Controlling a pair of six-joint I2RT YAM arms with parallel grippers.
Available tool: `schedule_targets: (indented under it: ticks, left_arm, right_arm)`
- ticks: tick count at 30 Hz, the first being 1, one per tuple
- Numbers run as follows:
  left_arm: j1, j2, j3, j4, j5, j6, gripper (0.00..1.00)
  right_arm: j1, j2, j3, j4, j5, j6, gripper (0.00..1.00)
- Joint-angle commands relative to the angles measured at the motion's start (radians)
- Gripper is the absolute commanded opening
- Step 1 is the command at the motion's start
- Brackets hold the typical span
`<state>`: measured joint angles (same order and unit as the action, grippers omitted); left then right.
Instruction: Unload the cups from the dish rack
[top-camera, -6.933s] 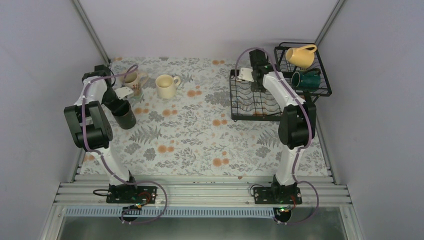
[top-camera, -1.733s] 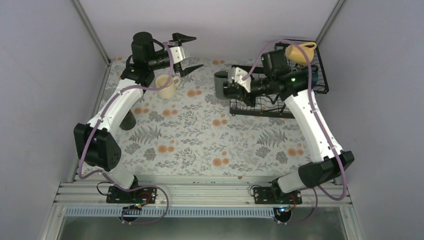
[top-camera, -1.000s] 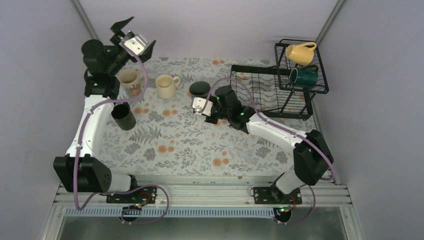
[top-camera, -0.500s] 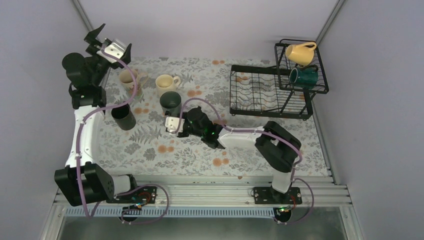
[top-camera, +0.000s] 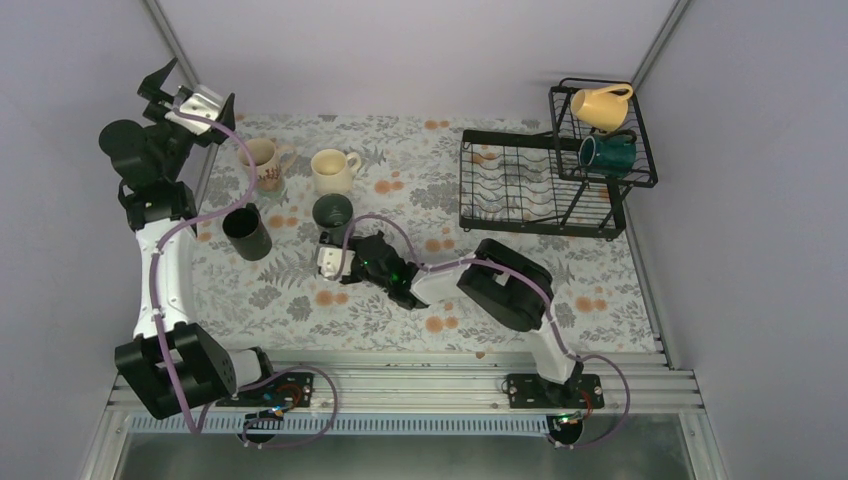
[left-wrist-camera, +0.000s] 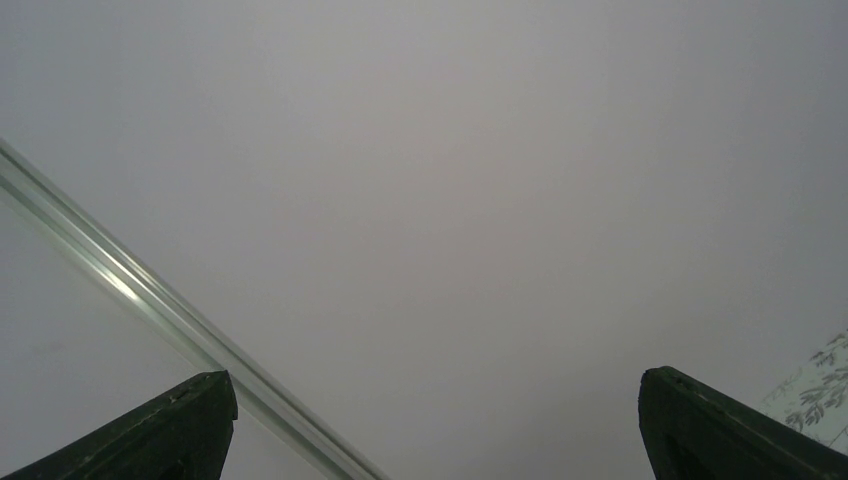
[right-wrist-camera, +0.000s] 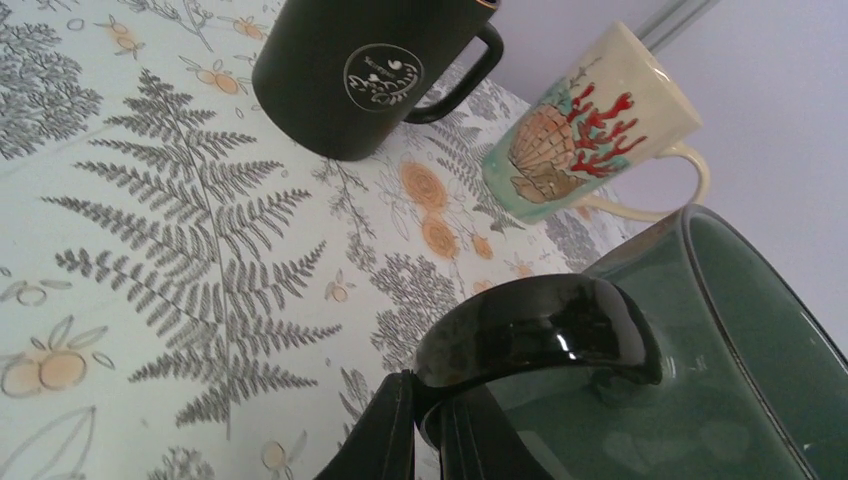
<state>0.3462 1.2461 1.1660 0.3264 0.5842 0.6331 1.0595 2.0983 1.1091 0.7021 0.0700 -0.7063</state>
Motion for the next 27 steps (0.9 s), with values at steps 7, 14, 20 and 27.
schedule_targets:
  ticks: [7, 14, 20, 27]
  left_arm:
    - [0.067, -0.038, -0.079, 0.072, 0.085, -0.041, 1.00]
    - [0.089, -0.054, -0.119, 0.089, 0.102, -0.049, 1.00]
    - [0.097, -0.053, -0.129, 0.105, 0.110, -0.068, 1.00]
    - [0.097, -0.053, -0.142, 0.119, 0.120, -0.079, 1.00]
  right_arm:
    - [0.043, 0.088, 0.165, 0.113, 0.034, 0.050, 0.04]
    - [0.043, 0.165, 0.250, 0.023, 0.031, 0.075, 0.04]
    - [0.046, 0.211, 0.302, -0.013, 0.041, 0.080, 0.04]
    - [0.051, 0.240, 0.319, -0.023, 0.047, 0.082, 0.04]
